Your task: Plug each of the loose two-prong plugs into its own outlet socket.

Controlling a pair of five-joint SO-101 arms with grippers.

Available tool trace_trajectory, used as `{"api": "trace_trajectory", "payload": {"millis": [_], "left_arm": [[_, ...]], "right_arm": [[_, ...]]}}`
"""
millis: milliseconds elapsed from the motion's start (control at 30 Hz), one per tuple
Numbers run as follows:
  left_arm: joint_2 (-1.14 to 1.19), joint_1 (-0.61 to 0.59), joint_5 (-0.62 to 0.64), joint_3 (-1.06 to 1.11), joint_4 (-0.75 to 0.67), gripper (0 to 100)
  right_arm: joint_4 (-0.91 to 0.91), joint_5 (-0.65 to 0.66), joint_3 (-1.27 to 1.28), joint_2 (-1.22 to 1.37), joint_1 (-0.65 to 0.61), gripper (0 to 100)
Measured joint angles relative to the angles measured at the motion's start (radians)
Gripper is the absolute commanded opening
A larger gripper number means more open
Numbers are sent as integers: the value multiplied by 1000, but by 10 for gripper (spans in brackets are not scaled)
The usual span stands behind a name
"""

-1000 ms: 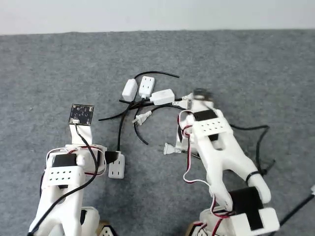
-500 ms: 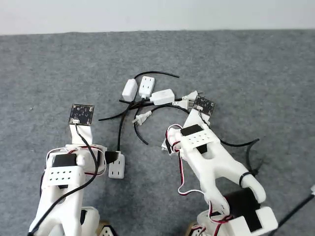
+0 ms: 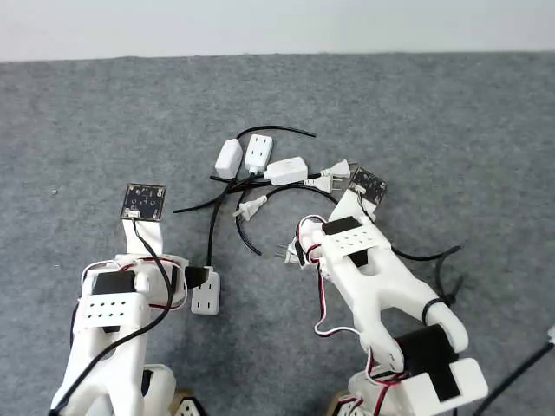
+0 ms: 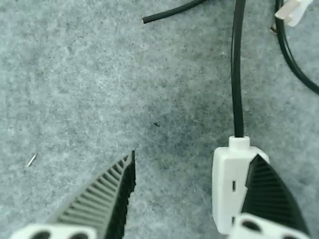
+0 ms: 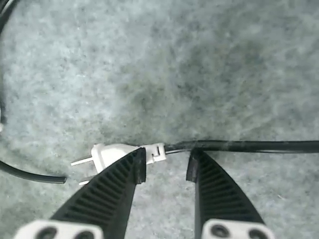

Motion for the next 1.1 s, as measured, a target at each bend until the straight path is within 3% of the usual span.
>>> {"api": "trace_trajectory", "payload": {"millis": [467,633,900,1100], "left_arm": [[0,0,-28,0,0,338],[0,0,-28,0,0,338],[0,0,-28,0,0,338],[0,0,-28,0,0,338]], "right_arm": [[28,11,-5,0,238,154],[43,83,-6,-3,273,151],[21,416,-18,0,327,151],[-106,773,-15,17,327,151]]}}
